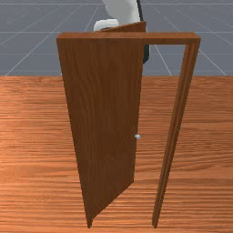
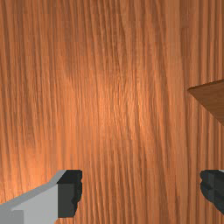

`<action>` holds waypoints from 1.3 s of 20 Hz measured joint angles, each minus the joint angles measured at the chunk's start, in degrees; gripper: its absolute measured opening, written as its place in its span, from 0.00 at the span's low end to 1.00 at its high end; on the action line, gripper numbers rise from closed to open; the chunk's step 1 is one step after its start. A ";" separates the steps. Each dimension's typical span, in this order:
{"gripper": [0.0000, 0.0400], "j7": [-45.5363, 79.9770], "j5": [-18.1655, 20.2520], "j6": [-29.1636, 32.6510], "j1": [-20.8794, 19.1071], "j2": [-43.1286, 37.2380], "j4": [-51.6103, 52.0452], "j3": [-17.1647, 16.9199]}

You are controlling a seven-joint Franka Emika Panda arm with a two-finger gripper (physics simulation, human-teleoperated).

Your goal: Close the door

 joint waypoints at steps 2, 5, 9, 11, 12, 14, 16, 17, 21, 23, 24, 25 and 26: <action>0.37 0.04 0.02 1.71 -0.02 1.30 -0.20 0.02; 0.08 -0.22 0.06 2.21 -0.21 1.75 -0.25 -0.03; 0.88 -0.85 0.13 1.76 -0.54 2.56 0.78 -0.05; 0.95 -1.46 0.11 1.41 -0.66 3.17 1.77 0.08; 0.97 -2.40 0.03 1.27 -0.82 3.46 2.24 0.26; 0.99 -4.95 -0.41 1.48 -0.97 3.37 2.07 0.95; 1.00 -13.80 -1.85 1.94 -1.32 3.26 1.80 3.54; 1.00 -22.70 -3.21 2.03 -1.70 3.54 2.07 6.32; 1.00 -20.27 -6.32 -0.49 6.20 7.22 7.92 10.80; 1.00 -6.36 -5.70 -1.80 10.98 8.38 10.24 9.18; 1.00 16.30 -2.71 -2.77 14.87 8.14 10.20 4.90; 1.00 17.48 -2.23 -2.35 14.48 7.48 9.12 4.35; 1.00 31.28 0.63 -2.21 15.32 6.56 7.48 0.94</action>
